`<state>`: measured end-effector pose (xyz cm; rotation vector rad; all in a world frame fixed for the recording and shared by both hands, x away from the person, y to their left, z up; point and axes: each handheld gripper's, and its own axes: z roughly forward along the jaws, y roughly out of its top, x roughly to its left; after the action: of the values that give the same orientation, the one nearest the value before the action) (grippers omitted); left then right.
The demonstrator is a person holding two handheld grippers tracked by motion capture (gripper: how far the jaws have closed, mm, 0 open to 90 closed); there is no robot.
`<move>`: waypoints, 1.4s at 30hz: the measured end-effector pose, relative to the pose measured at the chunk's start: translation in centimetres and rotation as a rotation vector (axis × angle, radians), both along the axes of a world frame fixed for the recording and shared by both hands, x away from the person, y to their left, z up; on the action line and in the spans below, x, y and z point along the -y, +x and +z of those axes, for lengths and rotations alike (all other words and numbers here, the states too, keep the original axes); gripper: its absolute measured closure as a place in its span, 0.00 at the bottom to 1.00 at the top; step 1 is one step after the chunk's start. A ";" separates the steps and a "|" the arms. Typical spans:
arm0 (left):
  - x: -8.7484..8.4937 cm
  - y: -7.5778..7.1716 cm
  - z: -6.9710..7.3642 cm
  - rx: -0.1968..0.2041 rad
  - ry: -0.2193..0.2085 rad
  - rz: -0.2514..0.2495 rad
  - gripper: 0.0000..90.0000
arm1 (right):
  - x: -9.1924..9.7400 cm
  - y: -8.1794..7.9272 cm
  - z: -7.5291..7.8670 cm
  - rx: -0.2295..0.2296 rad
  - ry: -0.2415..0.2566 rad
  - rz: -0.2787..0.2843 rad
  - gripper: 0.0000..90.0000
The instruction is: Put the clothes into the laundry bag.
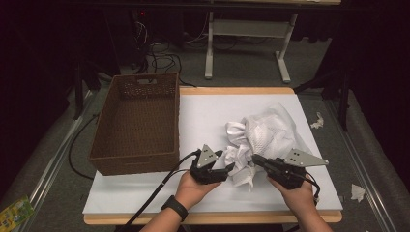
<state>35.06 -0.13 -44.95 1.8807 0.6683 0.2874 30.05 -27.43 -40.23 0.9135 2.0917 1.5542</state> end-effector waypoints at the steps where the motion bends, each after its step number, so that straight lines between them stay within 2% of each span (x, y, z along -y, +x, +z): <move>1: -0.4 0.0 -0.2 -0.006 0.005 0.004 0.42 | 0.0 0.0 0.0 0.001 -0.001 -0.002 1.00; 4: -1.2 -0.2 -0.8 -0.006 0.022 0.033 0.44 | 0.0 0.0 0.0 -0.004 0.002 -0.002 1.00; 6: -1.4 0.2 -1.2 -0.030 0.021 0.054 0.46 | 0.0 0.1 0.0 -0.002 0.002 0.001 1.00; 8: -0.9 0.7 -1.9 -0.036 0.057 0.074 0.60 | -0.1 0.0 -0.1 0.000 -0.005 0.004 1.00; 10: 0.0 1.2 -2.4 -0.110 0.055 0.007 0.56 | -0.2 0.0 -0.1 0.000 -0.007 0.007 1.00; 11: 0.4 1.2 -2.5 -0.111 0.049 -0.012 0.52 | -0.2 0.0 -0.1 0.000 -0.008 0.008 1.00; 12: 1.2 1.2 -2.5 -0.121 0.029 -0.052 0.49 | -0.1 0.0 -0.1 0.000 -0.009 0.010 1.00; 13: 1.7 1.3 -2.5 -0.123 0.026 -0.058 0.45 | -0.1 0.0 -0.1 -0.006 -0.006 0.005 1.00; 15: 3.2 1.9 -2.7 -0.174 0.066 -0.062 0.48 | -0.1 0.0 -0.2 -0.007 -0.007 0.007 1.00; 16: 3.7 2.3 -2.9 -0.210 0.091 -0.065 0.54 | -0.1 0.1 -0.2 -0.007 -0.009 0.010 1.00; 17: 4.1 2.5 -3.0 -0.217 0.106 -0.049 0.69 | -0.2 0.1 -0.2 -0.008 -0.009 0.012 1.00; 19: 4.3 3.0 -2.9 -0.233 0.088 -0.009 0.94 | -0.2 0.0 -0.2 -0.004 -0.016 0.013 1.00; 20: 4.2 3.1 -2.6 -0.221 0.057 0.006 0.98 | -0.2 0.0 -0.2 -0.004 -0.014 0.014 1.00; 24: 3.6 3.3 -0.6 -0.134 -0.012 0.028 1.00 | 0.1 -0.1 -0.1 -0.005 0.001 0.009 1.00; 26: 4.1 3.4 0.5 -0.095 -0.030 0.007 1.00 | 0.1 0.0 -0.1 -0.007 0.003 0.013 1.00; 28: 5.2 3.4 1.1 -0.086 -0.030 -0.028 1.00 | 0.0 0.0 -0.1 -0.007 0.002 0.018 1.00; 31: 7.3 3.2 1.0 -0.083 -0.029 -0.081 1.00 | -0.2 -0.1 0.0 -0.009 0.003 0.022 1.00; 33: 8.7 3.2 0.4 -0.093 -0.026 -0.105 1.00 | -0.1 -0.2 0.0 -0.005 0.011 0.020 1.00; 37: 10.5 3.2 -1.7 -0.135 -0.004 -0.135 0.99 | 0.4 -0.1 0.0 -0.014 0.044 0.020 1.00; 40: 10.3 3.3 -2.2 -0.162 0.000 -0.144 0.97 | 0.6 -0.1 -0.1 -0.018 0.035 0.014 1.00; 42: 9.4 3.1 -1.8 -0.153 -0.006 -0.147 0.86 | 0.7 0.0 -0.1 -0.024 0.034 0.009 1.00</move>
<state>38.20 -9.48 -46.72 1.9487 0.6278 0.0471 30.03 -28.15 -40.37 0.9400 2.0950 1.5951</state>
